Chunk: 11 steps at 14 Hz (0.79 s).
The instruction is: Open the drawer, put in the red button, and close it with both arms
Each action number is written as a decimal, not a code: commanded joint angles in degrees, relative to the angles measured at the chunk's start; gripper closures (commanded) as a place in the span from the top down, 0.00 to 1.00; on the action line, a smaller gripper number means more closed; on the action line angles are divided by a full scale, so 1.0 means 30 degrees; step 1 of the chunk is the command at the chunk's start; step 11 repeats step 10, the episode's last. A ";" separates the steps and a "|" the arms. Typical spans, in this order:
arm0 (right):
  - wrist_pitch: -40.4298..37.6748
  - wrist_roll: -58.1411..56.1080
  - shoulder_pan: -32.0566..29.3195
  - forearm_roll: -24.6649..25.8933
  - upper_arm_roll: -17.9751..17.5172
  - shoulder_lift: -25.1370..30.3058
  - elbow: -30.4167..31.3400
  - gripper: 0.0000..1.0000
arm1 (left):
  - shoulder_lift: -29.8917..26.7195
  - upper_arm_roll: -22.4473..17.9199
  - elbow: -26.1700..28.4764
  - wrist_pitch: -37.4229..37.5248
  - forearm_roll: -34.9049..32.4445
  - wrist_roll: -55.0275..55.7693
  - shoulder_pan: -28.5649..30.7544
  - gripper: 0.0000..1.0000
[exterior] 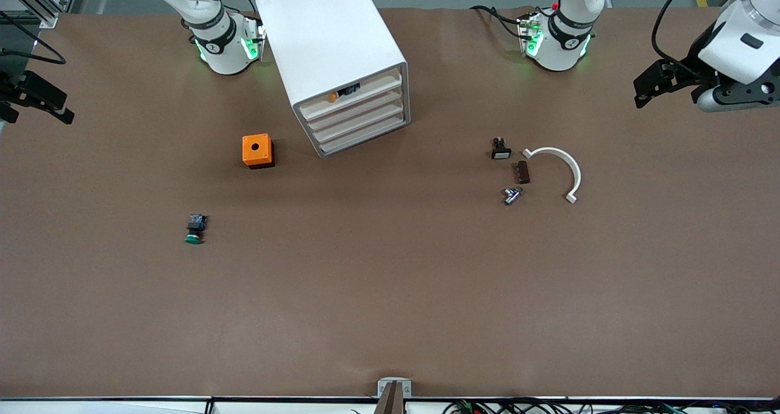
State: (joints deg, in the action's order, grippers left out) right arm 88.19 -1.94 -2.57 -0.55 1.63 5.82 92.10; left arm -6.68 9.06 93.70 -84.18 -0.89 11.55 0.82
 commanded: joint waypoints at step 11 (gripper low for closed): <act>-0.0157 -0.0233 -0.0081 0.0359 -0.0164 -0.0271 -0.0409 1.00 | 0.0116 0.0026 -0.0705 0.0198 -0.0113 -0.0306 0.0430 1.00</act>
